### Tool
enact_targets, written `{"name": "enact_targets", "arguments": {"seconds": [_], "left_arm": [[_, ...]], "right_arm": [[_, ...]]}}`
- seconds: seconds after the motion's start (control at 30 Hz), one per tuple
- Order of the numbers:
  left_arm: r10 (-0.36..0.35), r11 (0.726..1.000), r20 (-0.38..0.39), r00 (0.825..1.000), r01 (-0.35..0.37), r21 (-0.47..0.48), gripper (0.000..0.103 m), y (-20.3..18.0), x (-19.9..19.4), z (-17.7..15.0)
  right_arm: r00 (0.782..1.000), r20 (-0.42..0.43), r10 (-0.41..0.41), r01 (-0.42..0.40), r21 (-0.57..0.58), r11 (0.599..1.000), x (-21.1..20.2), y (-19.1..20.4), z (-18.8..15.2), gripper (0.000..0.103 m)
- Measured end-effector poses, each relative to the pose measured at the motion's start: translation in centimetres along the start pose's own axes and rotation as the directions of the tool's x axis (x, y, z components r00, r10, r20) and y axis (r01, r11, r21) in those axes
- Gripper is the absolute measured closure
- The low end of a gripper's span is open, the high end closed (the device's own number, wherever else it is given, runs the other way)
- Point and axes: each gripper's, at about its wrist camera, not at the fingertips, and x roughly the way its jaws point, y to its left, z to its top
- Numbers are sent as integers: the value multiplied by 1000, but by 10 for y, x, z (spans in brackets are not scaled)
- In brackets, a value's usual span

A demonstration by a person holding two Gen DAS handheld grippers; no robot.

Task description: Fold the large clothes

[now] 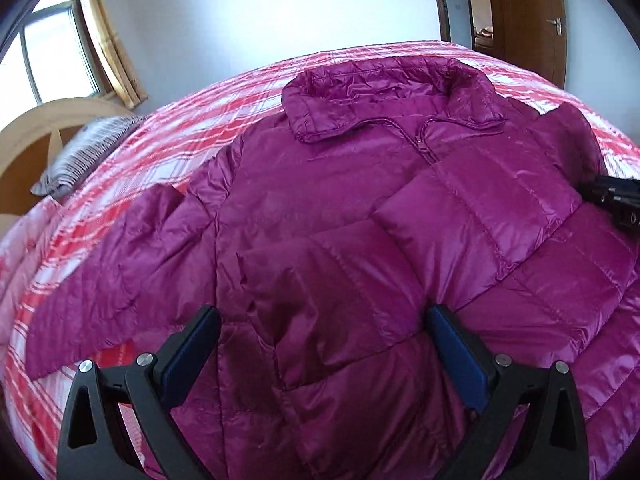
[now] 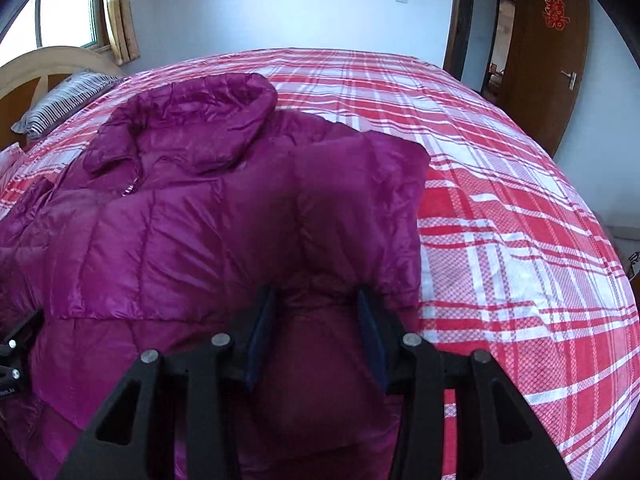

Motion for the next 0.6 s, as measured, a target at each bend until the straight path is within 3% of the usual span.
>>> {"name": "enact_targets", "arguments": {"seconds": [0.17,0.33,0.6], "left_arm": [[-2,1000,5,1000,2,-8,1,0,1,-1],[16,1000,16,1000,-16,1,1,-2,-1,-1],[-2,1000,12,1000,2,-15,1,1,0,-2]], "right_arm": [[1000,8,-21,21,-9,1000,-12,-1,1,59],[990,141,-23,16,49,999,-48,-3,25,52],[995,64,-72,68,67,995,6,7,40,53]]}}
